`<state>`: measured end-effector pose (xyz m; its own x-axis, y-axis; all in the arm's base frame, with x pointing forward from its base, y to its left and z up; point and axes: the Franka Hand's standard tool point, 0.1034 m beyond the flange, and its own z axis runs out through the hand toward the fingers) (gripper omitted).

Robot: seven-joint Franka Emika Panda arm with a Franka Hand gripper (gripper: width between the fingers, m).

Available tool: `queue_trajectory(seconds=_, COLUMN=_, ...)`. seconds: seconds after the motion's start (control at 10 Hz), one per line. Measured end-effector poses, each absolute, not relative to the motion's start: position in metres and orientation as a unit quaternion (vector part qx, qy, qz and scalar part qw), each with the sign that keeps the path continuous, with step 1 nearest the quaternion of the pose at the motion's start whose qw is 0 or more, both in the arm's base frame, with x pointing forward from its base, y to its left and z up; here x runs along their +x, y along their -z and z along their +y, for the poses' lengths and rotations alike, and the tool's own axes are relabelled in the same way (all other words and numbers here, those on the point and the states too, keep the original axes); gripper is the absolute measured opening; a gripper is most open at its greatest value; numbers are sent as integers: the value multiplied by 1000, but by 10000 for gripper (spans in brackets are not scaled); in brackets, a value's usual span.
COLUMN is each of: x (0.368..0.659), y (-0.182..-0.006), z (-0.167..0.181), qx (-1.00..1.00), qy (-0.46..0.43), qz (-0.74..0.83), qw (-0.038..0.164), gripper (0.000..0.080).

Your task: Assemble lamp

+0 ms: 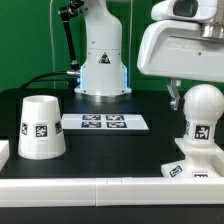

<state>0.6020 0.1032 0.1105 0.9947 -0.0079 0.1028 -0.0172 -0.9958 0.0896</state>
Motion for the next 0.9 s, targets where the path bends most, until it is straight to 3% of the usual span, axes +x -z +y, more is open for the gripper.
queue_trajectory(seconds=0.2, x=603, y=-110, z=104, qx=990, qy=-65, qz=-128, qw=18, gripper=579)
queue_trajectory(seconds=0.5, x=604, y=-110, z=101, qx=967, qy=-63, qz=-248, qw=-4, gripper=579)
queue_trajectory(seconds=0.9, x=602, y=-110, z=104, qx=930, qy=-56, qz=-362, qw=-13, gripper=579)
